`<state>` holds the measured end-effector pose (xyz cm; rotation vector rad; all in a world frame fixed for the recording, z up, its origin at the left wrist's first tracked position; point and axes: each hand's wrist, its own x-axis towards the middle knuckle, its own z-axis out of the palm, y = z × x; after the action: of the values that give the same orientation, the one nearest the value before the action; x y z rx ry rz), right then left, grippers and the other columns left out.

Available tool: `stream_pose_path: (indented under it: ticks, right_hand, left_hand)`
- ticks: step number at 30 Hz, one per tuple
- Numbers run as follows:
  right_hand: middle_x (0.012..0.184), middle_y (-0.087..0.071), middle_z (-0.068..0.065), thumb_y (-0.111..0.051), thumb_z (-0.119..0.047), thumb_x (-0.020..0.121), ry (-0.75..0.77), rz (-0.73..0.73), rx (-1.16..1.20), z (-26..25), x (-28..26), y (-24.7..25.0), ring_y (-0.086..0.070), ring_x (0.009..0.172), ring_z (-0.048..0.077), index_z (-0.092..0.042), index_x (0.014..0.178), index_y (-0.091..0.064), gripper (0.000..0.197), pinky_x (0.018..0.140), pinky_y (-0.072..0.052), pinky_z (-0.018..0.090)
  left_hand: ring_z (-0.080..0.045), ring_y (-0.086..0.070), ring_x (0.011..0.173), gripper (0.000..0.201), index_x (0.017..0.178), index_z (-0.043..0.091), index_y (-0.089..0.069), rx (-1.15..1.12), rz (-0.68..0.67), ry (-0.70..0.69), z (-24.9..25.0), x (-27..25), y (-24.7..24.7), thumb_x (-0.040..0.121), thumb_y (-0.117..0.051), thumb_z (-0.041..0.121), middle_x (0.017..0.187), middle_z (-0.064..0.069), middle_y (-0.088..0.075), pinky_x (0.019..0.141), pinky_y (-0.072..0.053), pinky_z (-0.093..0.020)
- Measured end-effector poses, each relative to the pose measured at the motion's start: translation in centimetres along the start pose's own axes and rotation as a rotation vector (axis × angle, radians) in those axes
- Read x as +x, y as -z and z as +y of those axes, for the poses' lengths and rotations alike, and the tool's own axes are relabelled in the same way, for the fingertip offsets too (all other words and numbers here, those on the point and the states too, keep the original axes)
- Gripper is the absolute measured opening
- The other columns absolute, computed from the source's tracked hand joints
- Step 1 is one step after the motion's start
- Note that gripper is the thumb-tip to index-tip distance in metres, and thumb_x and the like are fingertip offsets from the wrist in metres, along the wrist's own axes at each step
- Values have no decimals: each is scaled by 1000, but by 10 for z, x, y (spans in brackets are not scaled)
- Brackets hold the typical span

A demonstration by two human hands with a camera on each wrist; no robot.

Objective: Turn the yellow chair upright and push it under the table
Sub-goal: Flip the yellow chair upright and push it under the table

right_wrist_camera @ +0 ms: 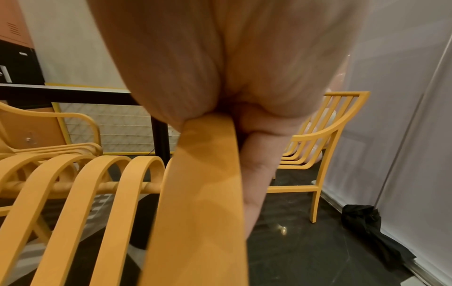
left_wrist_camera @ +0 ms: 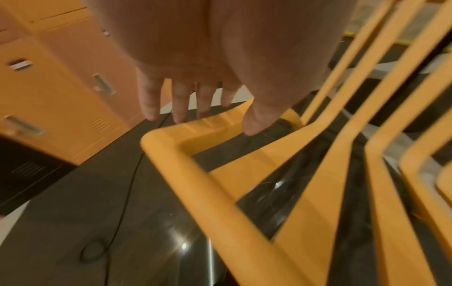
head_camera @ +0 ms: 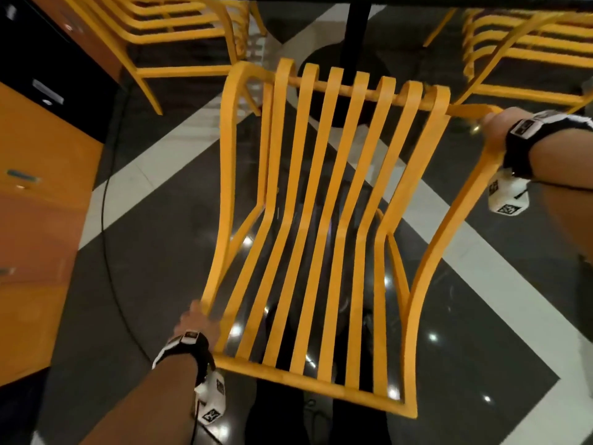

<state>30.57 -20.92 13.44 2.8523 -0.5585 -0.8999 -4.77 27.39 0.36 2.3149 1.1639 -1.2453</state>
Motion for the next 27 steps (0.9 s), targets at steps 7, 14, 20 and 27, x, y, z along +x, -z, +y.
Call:
stream_pose_path:
  ticks: [7, 14, 20, 27]
  right_hand:
    - [128, -52, 33, -65, -5, 88, -59, 120, 292, 2, 15, 1, -54, 115, 48, 4, 139, -39, 58, 92, -47, 56]
    - [151, -32, 21, -54, -27, 93, -148, 308, 455, -12, -55, -68, -38, 133, 43, -12, 154, -2, 82, 107, -35, 57]
    - [125, -59, 14, -34, -26, 101, 197, -485, 145, 14, -213, -167, -57, 109, 32, -11, 121, -55, 33, 91, -46, 38]
    - [156, -24, 9, -6, -80, 81, 252, -420, -28, 56, -265, -172, -36, 138, 30, -38, 129, -52, 79, 116, -18, 54]
  left_hand:
    - [-36, -60, 92, 36, 125, -6, -54, 45, -88, 47, -7, 10, -4, 95, -48, 14, 97, -19, -62, 74, -43, -35]
    - [-42, -60, 113, 38, 130, -8, -47, 33, -51, 36, 4, -14, 7, 95, -49, 10, 125, -28, -60, 82, -46, -42]
    - [-39, -63, 111, 34, 122, -11, -53, 18, -46, -57, 33, -49, 40, 94, -50, 8, 120, -28, -63, 74, -44, -35]
    - [-31, -64, 99, 26, 90, 1, -64, 128, -24, -247, 56, -92, 72, 96, -47, 19, 94, -11, -64, 72, -42, -29]
